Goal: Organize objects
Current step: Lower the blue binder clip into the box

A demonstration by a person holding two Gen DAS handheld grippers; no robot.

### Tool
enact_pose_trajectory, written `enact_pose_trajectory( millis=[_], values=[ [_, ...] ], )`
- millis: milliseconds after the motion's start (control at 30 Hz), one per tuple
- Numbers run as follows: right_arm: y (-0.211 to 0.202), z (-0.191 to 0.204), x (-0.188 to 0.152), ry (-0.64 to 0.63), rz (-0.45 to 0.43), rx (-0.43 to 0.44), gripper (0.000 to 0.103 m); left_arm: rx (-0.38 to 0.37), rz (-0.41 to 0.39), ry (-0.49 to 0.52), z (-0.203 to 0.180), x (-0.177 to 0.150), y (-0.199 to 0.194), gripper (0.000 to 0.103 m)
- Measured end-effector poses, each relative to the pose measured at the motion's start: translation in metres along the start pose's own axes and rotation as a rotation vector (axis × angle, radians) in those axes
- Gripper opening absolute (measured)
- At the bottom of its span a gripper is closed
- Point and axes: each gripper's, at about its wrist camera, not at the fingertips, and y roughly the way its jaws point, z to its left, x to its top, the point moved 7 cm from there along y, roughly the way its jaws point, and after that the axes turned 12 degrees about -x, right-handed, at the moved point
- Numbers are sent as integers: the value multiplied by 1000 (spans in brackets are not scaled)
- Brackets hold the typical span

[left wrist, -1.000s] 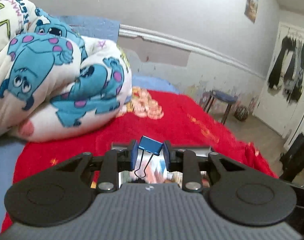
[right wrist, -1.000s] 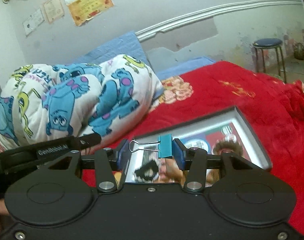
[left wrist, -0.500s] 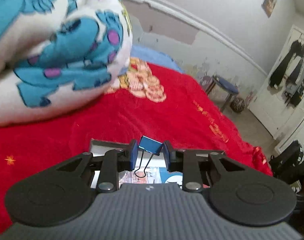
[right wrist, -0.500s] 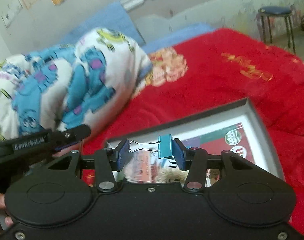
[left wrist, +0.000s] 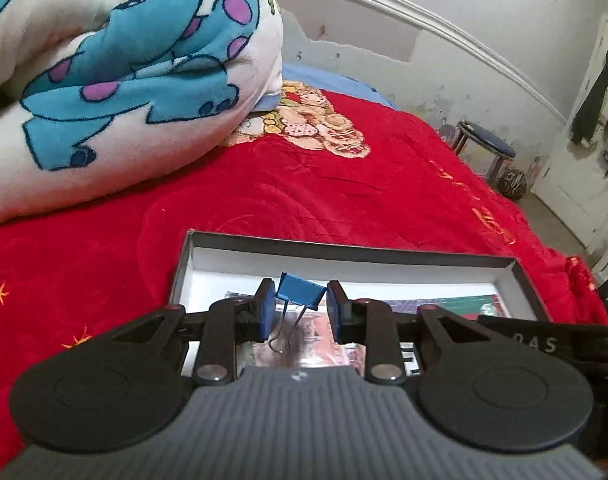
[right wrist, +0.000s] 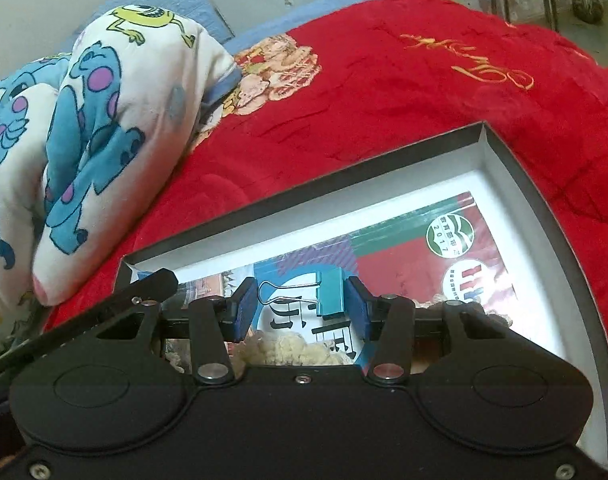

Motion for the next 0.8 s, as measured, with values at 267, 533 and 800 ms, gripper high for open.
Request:
enact_pose_trajectory(
  millis=[267,533,800],
  values=[
    [-2,6,0,-38,-13,-22,46,47,18,22,9,-4,7,35],
    [-3,9,-3,-61,-27,-34,46,54,39,33,11,-9,11,47],
    [-6,13,-5,-85,-50,-11,58,60,22,65,5,-2,4,81]
  ],
)
